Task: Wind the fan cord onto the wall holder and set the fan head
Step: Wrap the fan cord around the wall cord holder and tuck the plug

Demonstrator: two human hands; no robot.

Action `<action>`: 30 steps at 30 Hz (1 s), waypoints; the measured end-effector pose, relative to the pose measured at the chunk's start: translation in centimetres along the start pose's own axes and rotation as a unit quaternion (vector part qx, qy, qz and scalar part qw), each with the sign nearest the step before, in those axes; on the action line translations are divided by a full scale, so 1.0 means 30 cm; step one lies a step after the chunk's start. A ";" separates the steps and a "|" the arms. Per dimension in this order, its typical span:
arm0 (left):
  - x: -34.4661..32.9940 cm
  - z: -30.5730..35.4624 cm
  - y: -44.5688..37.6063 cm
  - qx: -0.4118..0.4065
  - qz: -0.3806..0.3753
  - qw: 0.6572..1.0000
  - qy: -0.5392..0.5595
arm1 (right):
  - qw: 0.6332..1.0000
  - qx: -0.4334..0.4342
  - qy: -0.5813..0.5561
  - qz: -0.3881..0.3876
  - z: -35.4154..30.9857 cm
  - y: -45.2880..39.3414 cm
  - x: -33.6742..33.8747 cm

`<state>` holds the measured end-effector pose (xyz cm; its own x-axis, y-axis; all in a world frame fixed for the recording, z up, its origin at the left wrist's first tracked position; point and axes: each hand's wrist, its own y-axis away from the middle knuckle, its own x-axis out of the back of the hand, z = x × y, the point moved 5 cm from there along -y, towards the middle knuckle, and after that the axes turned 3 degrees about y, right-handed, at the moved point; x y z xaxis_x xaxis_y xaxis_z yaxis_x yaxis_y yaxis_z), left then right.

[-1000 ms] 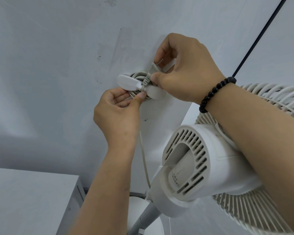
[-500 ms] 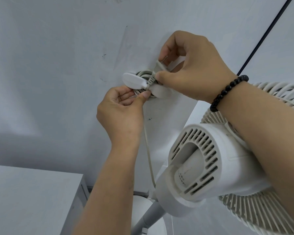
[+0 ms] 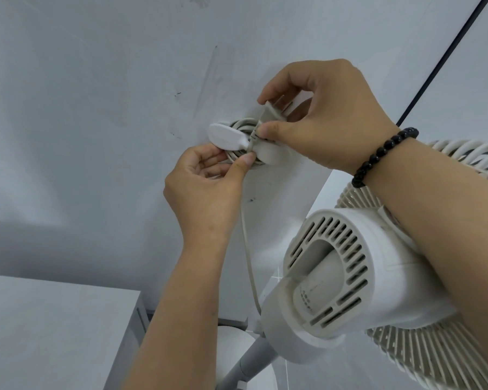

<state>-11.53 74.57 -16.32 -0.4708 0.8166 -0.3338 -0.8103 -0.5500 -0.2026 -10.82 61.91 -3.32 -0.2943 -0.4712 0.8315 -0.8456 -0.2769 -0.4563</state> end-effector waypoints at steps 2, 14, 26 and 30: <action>-0.003 0.006 0.005 -0.002 0.009 1.000 -0.003 | 1.000 0.001 0.019 0.008 -0.005 0.001 0.005; -0.007 0.010 0.010 0.014 0.031 0.999 0.027 | 0.997 -0.015 0.068 0.030 -0.012 -0.004 -0.010; -0.017 0.021 0.016 -0.011 0.032 0.999 -0.007 | 0.997 -0.012 0.067 0.040 -0.017 -0.002 -0.007; -0.029 0.025 0.025 -0.016 0.035 0.999 -0.027 | 0.998 -0.010 0.055 0.033 -0.011 -0.002 -0.007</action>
<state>-11.99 73.58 -15.48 -0.5444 0.7841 -0.2980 -0.7635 -0.6103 -0.2111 -10.85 62.31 -3.36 -0.3961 -0.3928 0.8300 -0.8312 -0.2307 -0.5058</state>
